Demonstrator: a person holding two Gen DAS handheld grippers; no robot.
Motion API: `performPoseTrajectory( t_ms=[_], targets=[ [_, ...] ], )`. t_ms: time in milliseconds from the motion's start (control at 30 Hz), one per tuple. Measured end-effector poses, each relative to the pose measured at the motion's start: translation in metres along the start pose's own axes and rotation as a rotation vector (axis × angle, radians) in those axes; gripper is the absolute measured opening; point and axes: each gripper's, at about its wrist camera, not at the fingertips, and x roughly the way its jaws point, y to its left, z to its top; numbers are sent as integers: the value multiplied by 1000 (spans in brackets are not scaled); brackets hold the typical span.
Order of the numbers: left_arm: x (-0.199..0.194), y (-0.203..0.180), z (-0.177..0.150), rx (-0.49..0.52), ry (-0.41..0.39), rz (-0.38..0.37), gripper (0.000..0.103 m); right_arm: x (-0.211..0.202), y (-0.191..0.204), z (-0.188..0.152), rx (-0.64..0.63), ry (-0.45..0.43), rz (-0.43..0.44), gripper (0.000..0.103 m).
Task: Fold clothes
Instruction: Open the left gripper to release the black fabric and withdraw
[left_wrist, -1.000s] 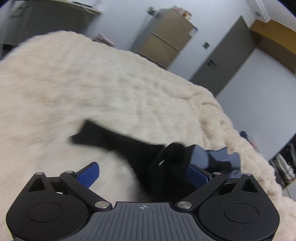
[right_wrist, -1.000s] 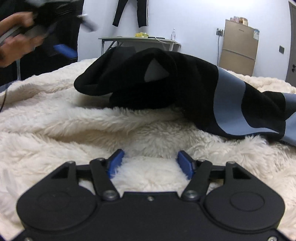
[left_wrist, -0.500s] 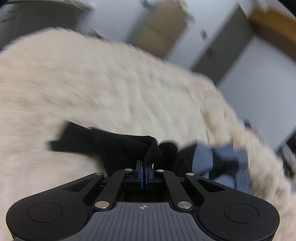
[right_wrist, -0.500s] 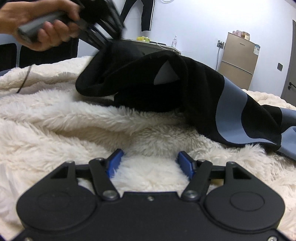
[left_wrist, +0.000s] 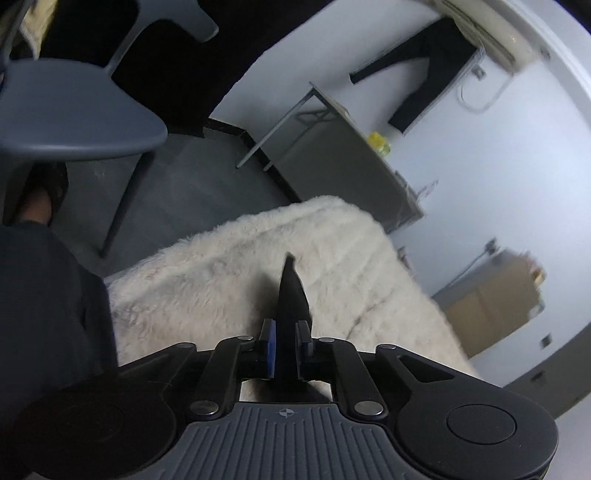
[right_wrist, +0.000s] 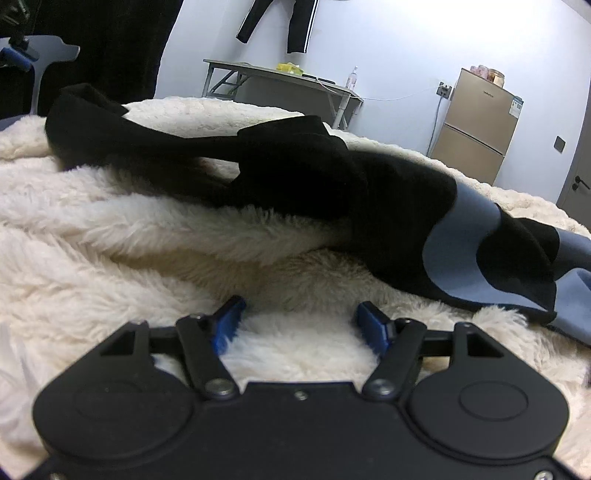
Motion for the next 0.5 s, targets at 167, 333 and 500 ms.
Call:
performPoseTrajectory(
  t_ms=[167,333,500],
  targets=[
    [27,1,30,8,3,3,55,-1,5,-2,-7,-2,-6,67],
    [84,6,55,-1,139,-8,66,3,3,-1,-11,-7,-9,68],
    [144,3,52,78,311,-13,66,8,-2,4,-10,-10,-8,67]
  ],
)
